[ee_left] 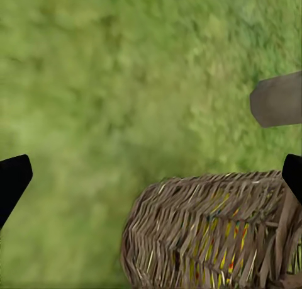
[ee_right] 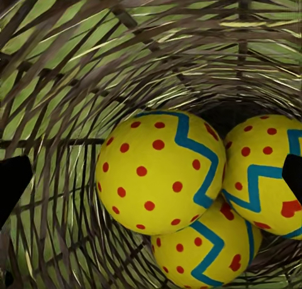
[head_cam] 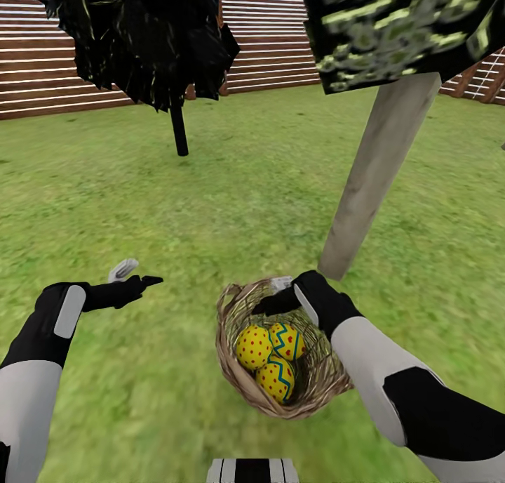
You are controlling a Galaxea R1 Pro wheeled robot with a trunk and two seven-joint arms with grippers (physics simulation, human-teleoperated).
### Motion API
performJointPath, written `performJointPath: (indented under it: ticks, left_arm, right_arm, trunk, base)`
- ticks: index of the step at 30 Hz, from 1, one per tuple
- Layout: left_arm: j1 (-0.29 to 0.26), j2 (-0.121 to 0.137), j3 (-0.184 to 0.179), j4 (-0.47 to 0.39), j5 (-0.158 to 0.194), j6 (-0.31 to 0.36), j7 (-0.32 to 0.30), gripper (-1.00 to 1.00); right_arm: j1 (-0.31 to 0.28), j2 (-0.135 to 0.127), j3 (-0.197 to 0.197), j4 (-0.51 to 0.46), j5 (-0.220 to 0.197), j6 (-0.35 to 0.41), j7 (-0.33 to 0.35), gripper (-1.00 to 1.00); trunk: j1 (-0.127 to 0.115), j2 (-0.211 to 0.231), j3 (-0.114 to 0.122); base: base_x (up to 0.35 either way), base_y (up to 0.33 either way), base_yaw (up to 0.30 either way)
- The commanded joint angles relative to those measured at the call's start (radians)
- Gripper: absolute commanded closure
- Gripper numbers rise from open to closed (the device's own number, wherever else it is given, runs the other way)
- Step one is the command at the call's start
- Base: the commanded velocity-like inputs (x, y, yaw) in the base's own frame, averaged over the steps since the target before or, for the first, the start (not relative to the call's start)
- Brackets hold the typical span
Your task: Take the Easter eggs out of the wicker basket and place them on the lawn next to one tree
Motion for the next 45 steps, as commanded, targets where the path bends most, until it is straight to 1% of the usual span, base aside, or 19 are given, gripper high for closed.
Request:
performJointPath:
  ticks: [1,2,5,9,11,14,16,19,21,26,28,30,32,33,35,38,45]
  left_arm:
    - [-0.001,0.000,0.002,0.000,-0.009,0.004,-0.010,-1.00]
    - [-0.001,0.000,0.002,0.000,-0.009,0.004,-0.010,-1.00]
    - [-0.001,0.000,0.002,0.000,-0.009,0.004,-0.010,-1.00]
    - [-0.001,0.001,0.002,0.000,-0.009,0.004,-0.010,-1.00]
    - [-0.001,0.001,0.002,0.000,-0.009,0.004,-0.010,-1.00]
    - [-0.001,0.001,0.002,0.000,-0.009,0.004,-0.010,-1.00]
    - [-0.001,0.001,0.002,0.000,-0.009,0.004,-0.010,-1.00]
    - [-0.001,0.001,0.002,0.000,-0.009,0.004,-0.010,-1.00]
    - [-0.001,0.001,0.002,0.000,-0.009,0.004,-0.010,-1.00]
    - [-0.001,0.001,0.002,0.000,-0.009,0.004,-0.010,-1.00]
    - [-0.001,0.001,0.003,0.000,-0.009,0.004,-0.010,-1.00]
    - [-0.001,0.001,0.003,0.000,-0.009,0.004,-0.010,-1.00]
    - [-0.001,0.001,0.003,0.000,-0.009,0.004,-0.010,-1.00]
    - [0.003,0.003,-0.003,-0.006,-0.009,0.008,-0.009,-1.00]
    - [0.006,0.012,0.007,-0.008,-0.009,0.008,-0.009,-1.00]
    - [0.007,0.013,0.008,-0.005,-0.009,0.007,-0.009,-1.00]
    - [0.017,0.052,0.008,-0.002,-0.008,0.009,-0.010,-1.00]
  right_arm:
    - [0.000,-0.001,-0.001,-0.001,0.001,0.003,0.003,-1.00]
    - [0.000,-0.001,-0.014,-0.001,0.000,0.003,0.004,-1.00]
    - [0.001,0.000,-0.045,-0.001,-0.001,0.003,0.003,-1.00]
    - [0.001,0.000,-0.079,0.001,-0.001,0.004,0.001,-1.00]
    - [0.001,0.000,-0.086,0.005,-0.002,0.005,0.000,-1.00]
    - [0.001,0.002,-0.088,0.008,-0.003,0.005,-0.001,-1.00]
    - [0.001,0.002,-0.089,0.011,-0.003,0.008,-0.002,-1.00]
    - [0.001,0.002,-0.090,0.014,-0.003,0.010,-0.003,-1.00]
    - [0.001,0.001,-0.095,0.015,-0.004,0.012,-0.003,-1.00]
    - [0.001,0.002,-0.144,0.015,-0.003,0.016,-0.004,-1.00]
    - [0.001,0.002,-0.153,0.013,-0.003,0.016,-0.003,-1.00]
    - [0.001,0.002,-0.157,0.013,-0.003,0.015,-0.002,-1.00]
    - [0.001,0.002,-0.159,0.012,-0.002,0.015,-0.001,-1.00]
    - [0.002,0.000,-0.154,0.006,-0.008,0.021,0.005,-1.00]
    - [0.000,0.008,-0.161,0.018,-0.012,0.025,0.006,-1.00]
    - [0.000,0.008,-0.163,0.022,-0.011,0.025,0.003,-1.00]
    - [0.000,0.002,-0.155,0.020,-0.004,0.043,-0.001,-1.00]
  trunk:
    - [0.000,-0.001,-0.005]
    - [0.001,-0.001,-0.009]
    - [0.001,-0.001,-0.009]
    - [0.003,-0.002,-0.024]
    - [0.003,-0.002,-0.024]
    - [0.004,-0.002,-0.036]
    - [0.004,-0.002,-0.036]
    - [0.005,-0.003,-0.047]
    - [0.005,-0.003,-0.047]
    - [0.007,-0.004,-0.067]
    - [0.007,-0.004,-0.067]
    - [0.007,-0.004,-0.067]
    - [0.008,-0.005,-0.074]
    - [0.008,-0.005,-0.074]
    - [0.008,-0.005,-0.074]
    - [0.008,-0.005,-0.074]
    - [0.008,-0.005,-0.074]
  base:
    - [0.000,0.000,0.000]
    - [0.000,0.000,0.000]
    - [0.000,0.000,0.000]
    - [0.000,0.000,0.000]
    - [0.000,0.000,0.000]
    - [0.000,0.000,0.000]
    - [0.000,0.000,0.000]
    - [0.000,0.000,0.000]
    - [0.000,0.000,0.000]
    - [0.000,0.000,0.000]
    - [0.000,0.000,0.000]
    - [0.000,0.000,0.000]
    - [0.000,0.000,0.000]
    - [0.000,0.000,0.000]
    - [0.000,0.000,0.000]
    - [0.000,0.000,0.000]
    - [0.000,0.000,0.000]
